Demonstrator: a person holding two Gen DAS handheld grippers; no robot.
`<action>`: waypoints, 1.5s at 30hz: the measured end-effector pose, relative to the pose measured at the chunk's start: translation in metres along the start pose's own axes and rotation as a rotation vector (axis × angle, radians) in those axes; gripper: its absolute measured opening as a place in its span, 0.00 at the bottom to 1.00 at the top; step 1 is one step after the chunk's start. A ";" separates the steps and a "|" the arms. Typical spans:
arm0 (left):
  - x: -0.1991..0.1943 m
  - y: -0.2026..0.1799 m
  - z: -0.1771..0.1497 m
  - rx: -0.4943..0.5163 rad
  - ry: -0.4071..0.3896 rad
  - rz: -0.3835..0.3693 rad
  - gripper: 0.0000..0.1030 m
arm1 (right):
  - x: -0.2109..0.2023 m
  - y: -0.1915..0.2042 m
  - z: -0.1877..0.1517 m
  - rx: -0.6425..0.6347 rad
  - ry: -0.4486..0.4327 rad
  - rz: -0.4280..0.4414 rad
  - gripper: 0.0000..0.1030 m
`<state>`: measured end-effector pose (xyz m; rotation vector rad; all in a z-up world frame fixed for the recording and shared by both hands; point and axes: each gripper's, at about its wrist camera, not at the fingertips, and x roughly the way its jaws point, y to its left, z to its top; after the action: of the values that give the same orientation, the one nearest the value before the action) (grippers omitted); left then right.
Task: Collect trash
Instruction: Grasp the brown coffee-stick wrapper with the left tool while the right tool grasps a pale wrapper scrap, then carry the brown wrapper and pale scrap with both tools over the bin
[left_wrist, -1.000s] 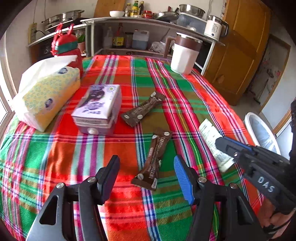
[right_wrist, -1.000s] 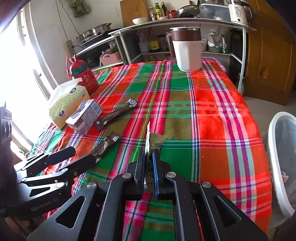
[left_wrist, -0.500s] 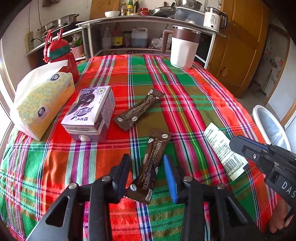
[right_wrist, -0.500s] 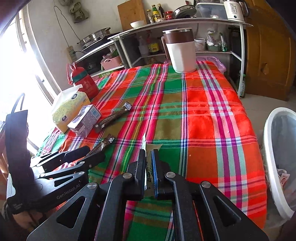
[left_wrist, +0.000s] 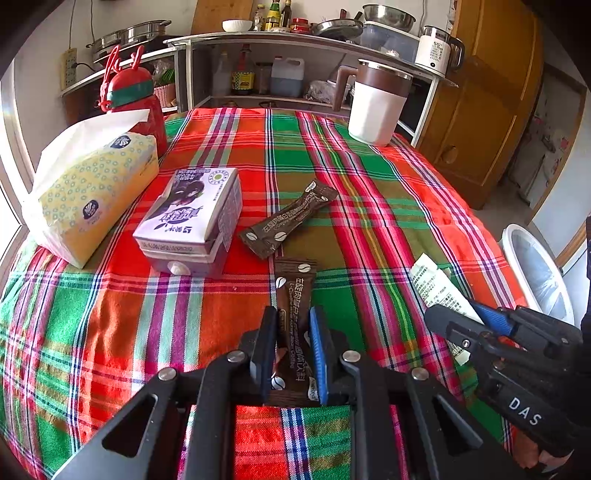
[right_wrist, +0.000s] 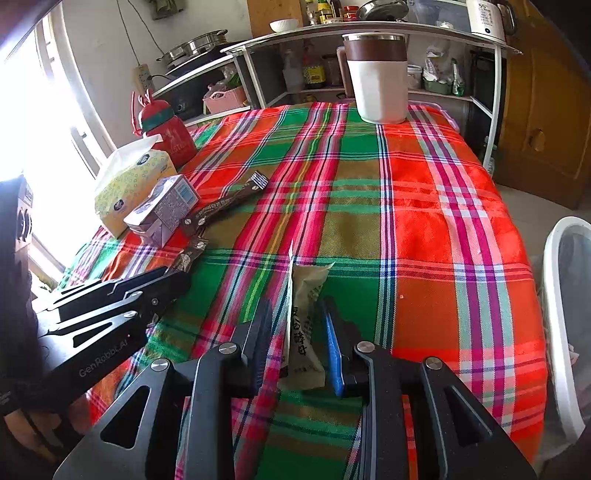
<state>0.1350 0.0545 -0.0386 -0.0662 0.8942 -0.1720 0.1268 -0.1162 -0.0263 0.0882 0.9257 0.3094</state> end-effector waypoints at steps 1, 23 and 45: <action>-0.001 0.000 0.000 -0.001 0.000 -0.003 0.18 | -0.001 0.001 0.000 -0.003 -0.005 -0.001 0.15; -0.048 -0.063 0.011 0.071 -0.090 -0.107 0.18 | -0.069 -0.039 -0.004 0.078 -0.156 -0.021 0.13; -0.044 -0.210 0.018 0.277 -0.103 -0.232 0.18 | -0.143 -0.158 -0.024 0.233 -0.247 -0.211 0.13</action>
<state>0.0966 -0.1445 0.0339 0.0788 0.7519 -0.5030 0.0624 -0.3115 0.0370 0.2361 0.7150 -0.0067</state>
